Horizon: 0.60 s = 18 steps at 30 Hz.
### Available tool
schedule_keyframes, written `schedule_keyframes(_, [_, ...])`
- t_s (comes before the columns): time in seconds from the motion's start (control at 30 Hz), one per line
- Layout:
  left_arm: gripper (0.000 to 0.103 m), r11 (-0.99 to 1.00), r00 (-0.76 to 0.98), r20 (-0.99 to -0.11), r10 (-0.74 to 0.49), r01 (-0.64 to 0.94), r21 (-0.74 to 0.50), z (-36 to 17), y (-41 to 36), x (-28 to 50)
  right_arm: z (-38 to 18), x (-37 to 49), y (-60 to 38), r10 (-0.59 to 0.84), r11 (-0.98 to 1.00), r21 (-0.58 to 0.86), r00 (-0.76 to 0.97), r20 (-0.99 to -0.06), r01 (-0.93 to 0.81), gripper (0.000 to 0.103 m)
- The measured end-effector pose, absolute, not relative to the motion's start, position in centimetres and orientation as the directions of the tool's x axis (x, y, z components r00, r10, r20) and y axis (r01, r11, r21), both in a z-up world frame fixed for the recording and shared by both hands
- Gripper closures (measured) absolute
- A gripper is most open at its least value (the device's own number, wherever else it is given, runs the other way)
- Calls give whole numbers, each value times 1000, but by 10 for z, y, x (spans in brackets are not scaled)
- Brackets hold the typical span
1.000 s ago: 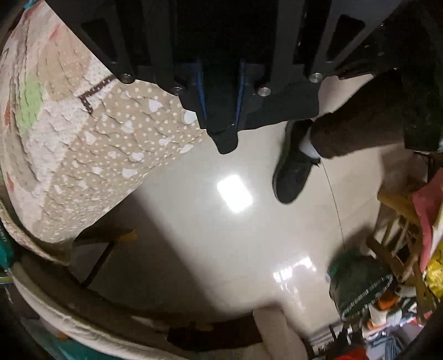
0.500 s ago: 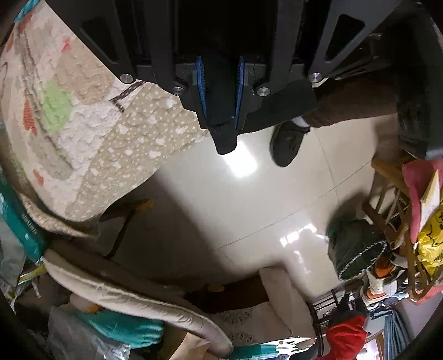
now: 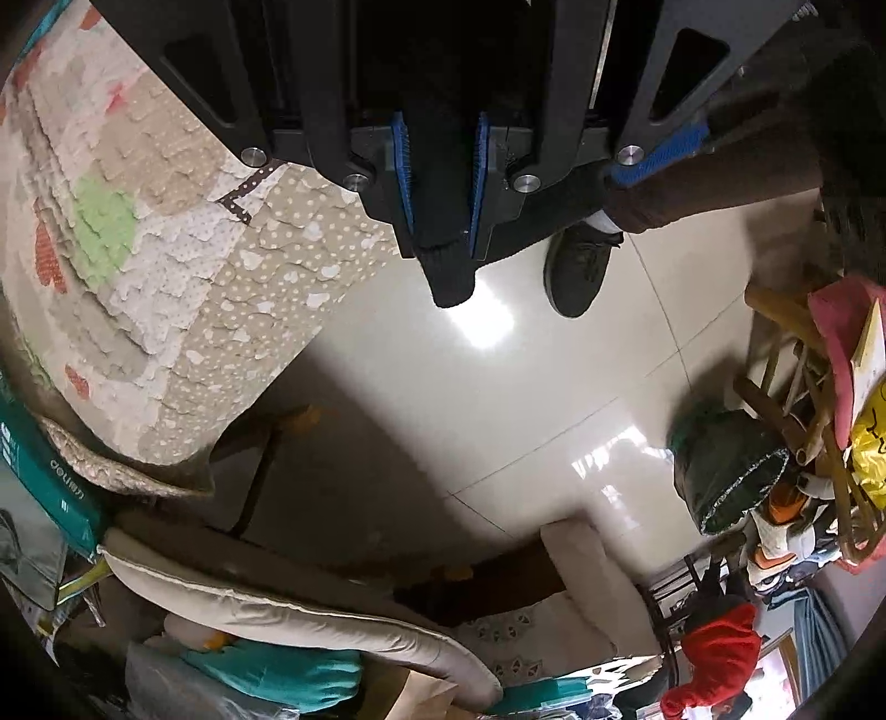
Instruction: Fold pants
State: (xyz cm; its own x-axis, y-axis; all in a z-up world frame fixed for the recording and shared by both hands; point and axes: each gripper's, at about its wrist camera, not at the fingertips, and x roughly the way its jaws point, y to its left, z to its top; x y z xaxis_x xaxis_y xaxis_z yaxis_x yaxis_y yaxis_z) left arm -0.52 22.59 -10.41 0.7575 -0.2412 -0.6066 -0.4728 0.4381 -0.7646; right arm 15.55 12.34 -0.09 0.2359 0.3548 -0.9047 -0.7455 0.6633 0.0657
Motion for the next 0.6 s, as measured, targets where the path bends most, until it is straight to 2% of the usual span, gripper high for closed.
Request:
schedule_keyframes(0.1, [34, 423, 742, -606, -287, -469, -775, -117, 215, -3, 0, 156, 122, 363, 666, 80, 228, -903, -742, 84])
schedule_keyframes(0.33, [34, 429, 702, -585, -406, -419, -800, -138, 199, 31, 7, 154, 115, 400, 658, 128, 200, -894, -742, 84])
schedule_keyframes(0.37, [40, 419, 691, -578, -435, -412, -809, -141, 197, 33, 7, 153, 115, 401, 655, 128, 199, -894, -744, 84])
schedule_keyframes(0.4, [64, 403, 685, -561, -465, -401, -823, -143, 196, 34, 8, 152, 114, 402, 652, 127, 199, -894, -747, 84])
schedule_keyframes(0.47, [86, 385, 674, -536, -509, -378, -842, -142, 197, 35, 9, 151, 113, 403, 651, 127, 200, -893, -748, 84])
schedule_keyframes(0.5, [90, 390, 677, -534, -507, -372, -842, -137, 198, 34, 11, 151, 112, 406, 653, 128, 203, -891, -747, 84])
schedule_keyframes(0.6, [91, 407, 689, -515, -510, -334, -850, -120, 194, 28, 20, 151, 103, 434, 660, 149, 212, -876, -737, 84])
